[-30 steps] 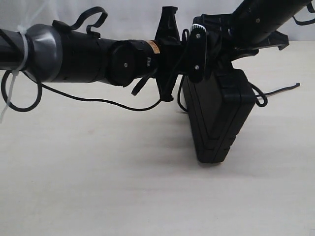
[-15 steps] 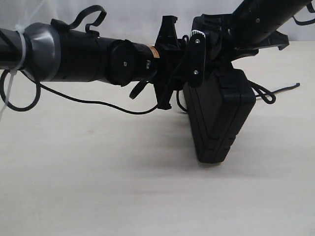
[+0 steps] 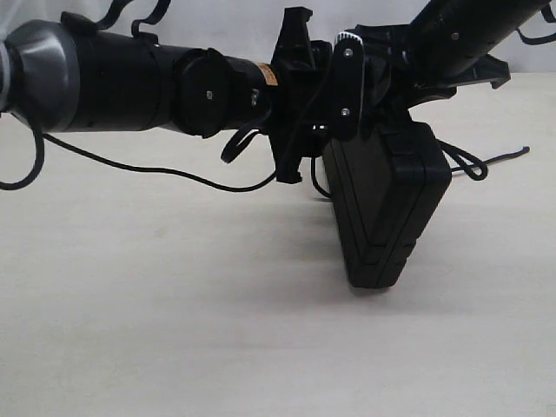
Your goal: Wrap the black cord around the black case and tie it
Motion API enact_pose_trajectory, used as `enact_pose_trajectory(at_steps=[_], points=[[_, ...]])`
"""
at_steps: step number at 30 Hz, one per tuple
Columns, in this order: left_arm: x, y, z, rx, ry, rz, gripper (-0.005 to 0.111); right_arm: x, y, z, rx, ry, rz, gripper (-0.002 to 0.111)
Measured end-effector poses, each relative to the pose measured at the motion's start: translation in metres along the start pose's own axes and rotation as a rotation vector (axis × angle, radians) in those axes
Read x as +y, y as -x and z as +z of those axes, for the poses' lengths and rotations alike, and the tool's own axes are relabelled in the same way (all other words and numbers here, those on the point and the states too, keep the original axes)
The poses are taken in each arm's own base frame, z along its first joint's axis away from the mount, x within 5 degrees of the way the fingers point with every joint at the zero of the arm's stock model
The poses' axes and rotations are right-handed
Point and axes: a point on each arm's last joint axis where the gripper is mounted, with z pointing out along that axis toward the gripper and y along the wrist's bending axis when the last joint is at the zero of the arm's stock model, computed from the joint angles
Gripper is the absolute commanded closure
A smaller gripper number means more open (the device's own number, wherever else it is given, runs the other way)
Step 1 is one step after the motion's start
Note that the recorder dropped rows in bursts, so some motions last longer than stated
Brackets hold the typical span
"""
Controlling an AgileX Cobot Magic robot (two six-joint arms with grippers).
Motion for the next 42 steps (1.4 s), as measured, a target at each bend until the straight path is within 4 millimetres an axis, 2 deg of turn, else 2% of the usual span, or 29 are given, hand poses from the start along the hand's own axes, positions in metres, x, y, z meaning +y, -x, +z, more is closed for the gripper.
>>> enact_pose_trajectory(at_steps=[2, 4, 7, 10, 16, 17, 19, 21, 29, 34, 37, 42], points=[[-0.002, 0.0, 0.0, 0.003, -0.024, 0.007, 0.045, 0.0, 0.0, 0.0, 0.0, 0.0, 0.0, 0.104], [-0.001, -0.004, 0.0, 0.012, -0.03, 0.005, 0.053, 0.0, 0.0, 0.0, 0.0, 0.0, 0.0, 0.104], [0.008, -0.028, -0.001, 0.061, -0.02, -0.024, 0.063, 0.0, 0.0, 0.0, 0.0, 0.0, 0.0, 0.104], [0.012, -0.046, -0.003, 0.095, -0.027, -0.059, 0.065, 0.0, 0.0, 0.0, 0.0, 0.0, 0.0, 0.104], [0.0, -0.034, 0.008, 0.074, -0.041, -0.044, 0.066, 0.0, 0.0, 0.0, -0.002, 0.0, 0.0, 0.104], [-0.002, -0.031, 0.012, 0.068, -0.019, -0.038, 0.07, 0.0, 0.0, 0.0, -0.002, 0.0, 0.0, 0.104], [-0.003, -0.028, 0.015, 0.06, 0.006, -0.037, 0.091, 0.0, 0.0, 0.0, -0.002, 0.0, 0.0, 0.104], [-0.005, -0.025, 0.016, 0.054, 0.003, -0.042, 0.107, 0.0, 0.0, 0.0, -0.002, 0.0, 0.0, 0.104], [-0.021, 0.006, 0.016, -0.004, -0.058, -0.011, 0.107, 0.0, 0.0, 0.0, -0.002, 0.0, 0.0, 0.104], [-0.025, 0.008, 0.015, -0.003, -0.098, -0.01, 0.107, 0.0, 0.0, 0.0, -0.002, 0.0, 0.0, 0.104], [-0.023, 0.009, 0.009, -0.005, -0.123, -0.011, 0.107, 0.0, 0.0, 0.0, -0.002, 0.0, 0.0, 0.104], [-0.006, 0.007, -0.009, -0.005, -0.108, -0.026, 0.105, 0.0, 0.0, 0.0, -0.002, 0.0, 0.0, 0.104]])
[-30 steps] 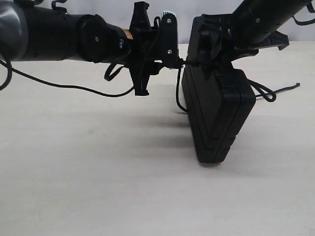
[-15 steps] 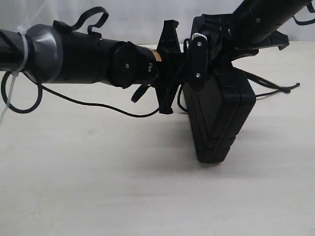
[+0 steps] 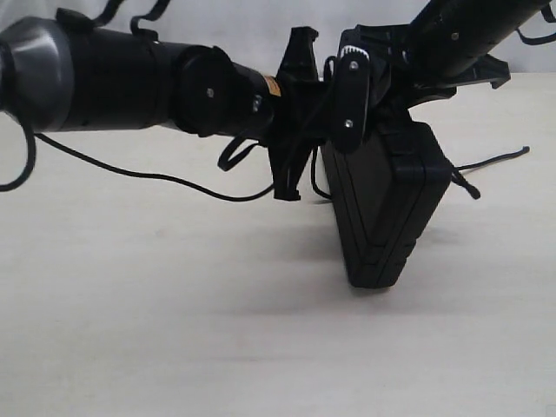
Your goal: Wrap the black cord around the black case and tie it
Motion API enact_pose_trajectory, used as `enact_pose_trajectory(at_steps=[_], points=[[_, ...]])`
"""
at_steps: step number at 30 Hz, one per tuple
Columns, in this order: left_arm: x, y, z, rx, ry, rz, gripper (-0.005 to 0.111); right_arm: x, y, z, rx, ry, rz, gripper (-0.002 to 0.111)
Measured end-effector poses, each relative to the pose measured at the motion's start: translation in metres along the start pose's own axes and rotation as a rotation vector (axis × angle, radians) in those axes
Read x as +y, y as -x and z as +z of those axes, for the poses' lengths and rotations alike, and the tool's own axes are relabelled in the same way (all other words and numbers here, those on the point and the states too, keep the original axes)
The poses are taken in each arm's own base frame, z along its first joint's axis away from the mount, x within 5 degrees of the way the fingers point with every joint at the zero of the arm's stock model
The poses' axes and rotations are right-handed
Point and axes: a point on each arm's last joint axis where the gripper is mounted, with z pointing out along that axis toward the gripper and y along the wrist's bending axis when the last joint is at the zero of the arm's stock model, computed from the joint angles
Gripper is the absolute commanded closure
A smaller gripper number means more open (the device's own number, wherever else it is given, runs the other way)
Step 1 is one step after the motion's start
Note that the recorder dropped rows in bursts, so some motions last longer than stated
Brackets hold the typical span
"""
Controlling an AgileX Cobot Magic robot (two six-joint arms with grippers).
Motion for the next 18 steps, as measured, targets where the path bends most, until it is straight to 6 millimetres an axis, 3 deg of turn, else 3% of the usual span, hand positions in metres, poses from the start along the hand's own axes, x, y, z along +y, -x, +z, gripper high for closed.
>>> enact_pose_trajectory(at_steps=[9, 12, 18], points=[[0.008, -0.021, -0.008, 0.045, -0.035, -0.078, 0.058, 0.0, 0.0, 0.0, 0.0, 0.0, 0.0, 0.104], [0.009, -0.021, -0.008, 0.045, -0.026, -0.084, 0.054, 0.0, 0.0, 0.0, 0.0, 0.0, 0.0, 0.104], [0.004, -0.023, 0.0, 0.05, -0.031, -0.106, 0.059, 0.0, 0.0, 0.0, 0.0, 0.0, 0.0, 0.104]])
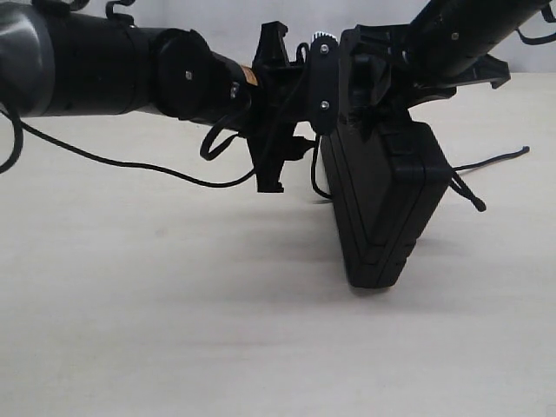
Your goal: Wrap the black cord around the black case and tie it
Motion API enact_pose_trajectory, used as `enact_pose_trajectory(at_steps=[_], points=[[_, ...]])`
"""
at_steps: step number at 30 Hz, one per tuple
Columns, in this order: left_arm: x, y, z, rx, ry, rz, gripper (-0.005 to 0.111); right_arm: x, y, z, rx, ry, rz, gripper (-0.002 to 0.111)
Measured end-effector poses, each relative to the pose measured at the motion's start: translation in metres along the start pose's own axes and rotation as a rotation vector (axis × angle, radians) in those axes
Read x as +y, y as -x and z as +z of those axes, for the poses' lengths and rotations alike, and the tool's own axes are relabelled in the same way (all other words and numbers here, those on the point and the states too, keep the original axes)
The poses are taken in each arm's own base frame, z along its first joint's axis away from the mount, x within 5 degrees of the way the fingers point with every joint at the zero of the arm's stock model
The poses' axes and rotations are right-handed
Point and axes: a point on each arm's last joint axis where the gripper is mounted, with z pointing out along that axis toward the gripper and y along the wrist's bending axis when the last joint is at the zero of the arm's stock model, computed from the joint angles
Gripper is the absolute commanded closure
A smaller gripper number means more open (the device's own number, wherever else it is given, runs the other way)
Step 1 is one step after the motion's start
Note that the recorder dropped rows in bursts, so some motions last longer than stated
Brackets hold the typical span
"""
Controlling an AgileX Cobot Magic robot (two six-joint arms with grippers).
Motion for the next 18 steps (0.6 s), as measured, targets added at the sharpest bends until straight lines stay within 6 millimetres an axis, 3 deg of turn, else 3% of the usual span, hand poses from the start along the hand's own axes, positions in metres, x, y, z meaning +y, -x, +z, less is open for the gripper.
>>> enact_pose_trajectory(at_steps=[5, 10, 14, 18], points=[[0.01, -0.013, -0.004, 0.021, 0.024, -0.113, 0.077, 0.0, 0.0, 0.0, 0.0, 0.0, 0.0, 0.104], [0.03, -0.03, -0.023, 0.042, 0.075, -0.23, 0.094, 0.0, 0.0, 0.0, 0.0, 0.0, 0.0, 0.104], [0.046, -0.042, -0.044, 0.05, 0.124, -0.329, 0.102, 0.0, 0.0, 0.0, 0.0, 0.0, 0.0, 0.104], [0.055, -0.053, -0.058, 0.065, 0.143, -0.385, 0.102, 0.0, 0.001, 0.0, -0.006, 0.001, 0.0, 0.104]])
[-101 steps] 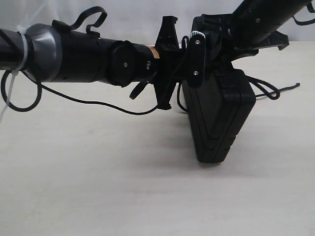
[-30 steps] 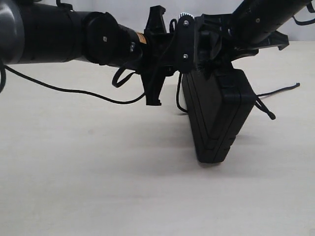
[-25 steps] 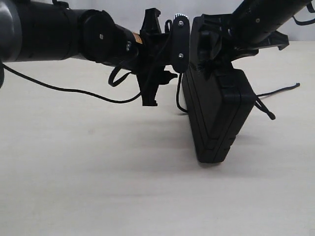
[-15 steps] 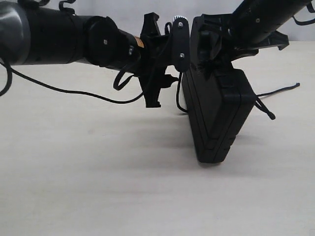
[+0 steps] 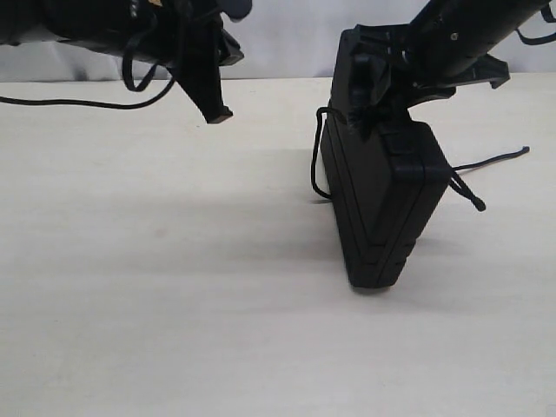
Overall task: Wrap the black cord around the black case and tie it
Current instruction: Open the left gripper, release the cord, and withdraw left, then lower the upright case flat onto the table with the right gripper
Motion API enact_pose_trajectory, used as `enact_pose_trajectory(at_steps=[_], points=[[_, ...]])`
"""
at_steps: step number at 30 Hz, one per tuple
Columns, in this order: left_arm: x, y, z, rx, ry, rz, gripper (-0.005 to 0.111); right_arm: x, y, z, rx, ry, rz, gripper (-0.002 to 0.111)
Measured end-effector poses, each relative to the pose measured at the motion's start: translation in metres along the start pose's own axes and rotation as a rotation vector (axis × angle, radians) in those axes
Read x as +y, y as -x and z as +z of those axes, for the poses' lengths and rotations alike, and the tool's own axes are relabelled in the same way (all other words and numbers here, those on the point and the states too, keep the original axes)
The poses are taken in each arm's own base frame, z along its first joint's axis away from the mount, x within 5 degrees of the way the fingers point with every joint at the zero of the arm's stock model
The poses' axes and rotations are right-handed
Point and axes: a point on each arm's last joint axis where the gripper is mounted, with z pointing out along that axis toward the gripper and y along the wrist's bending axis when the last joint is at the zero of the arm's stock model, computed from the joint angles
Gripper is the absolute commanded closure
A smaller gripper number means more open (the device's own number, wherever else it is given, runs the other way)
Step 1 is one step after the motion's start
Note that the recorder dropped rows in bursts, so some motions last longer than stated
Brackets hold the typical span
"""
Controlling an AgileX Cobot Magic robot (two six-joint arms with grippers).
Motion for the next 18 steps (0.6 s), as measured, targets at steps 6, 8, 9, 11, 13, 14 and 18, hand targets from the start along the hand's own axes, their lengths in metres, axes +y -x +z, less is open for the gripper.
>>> enact_pose_trajectory(at_steps=[6, 8, 9, 11, 13, 14, 18], points=[[0.0046, -0.0054, -0.0032, 0.018, -0.006, -0.07, 0.103, -0.0002, 0.0001, 0.0001, -0.002, -0.001, -0.001, 0.104], [0.004, -0.0057, -0.0032, 0.022, -0.012, -0.09, 0.103, -0.0002, 0.0001, 0.0001, -0.002, -0.001, -0.001, 0.104], [0.0037, -0.0058, -0.0032, 0.024, -0.015, -0.1, 0.103, -0.0003, 0.0003, 0.0001, -0.004, -0.002, -0.002, 0.104], [0.0036, -0.0059, -0.0032, 0.025, -0.016, -0.112, 0.103, -0.0005, 0.0007, 0.0005, -0.01, -0.003, -0.003, 0.104], [0.0034, -0.006, -0.0032, 0.026, -0.018, -0.117, 0.103, -0.0004, 0.001, 0.0005, -0.014, -0.002, -0.003, 0.104], [0.0034, -0.006, -0.0032, 0.026, -0.018, -0.117, 0.103, -0.0004, 0.001, 0.0005, -0.014, -0.003, -0.003, 0.104], [0.0031, -0.0061, -0.0033, 0.028, -0.021, -0.119, 0.103, 0.0018, 0.0008, 0.0004, -0.01, 0.027, -0.021, 0.104]])
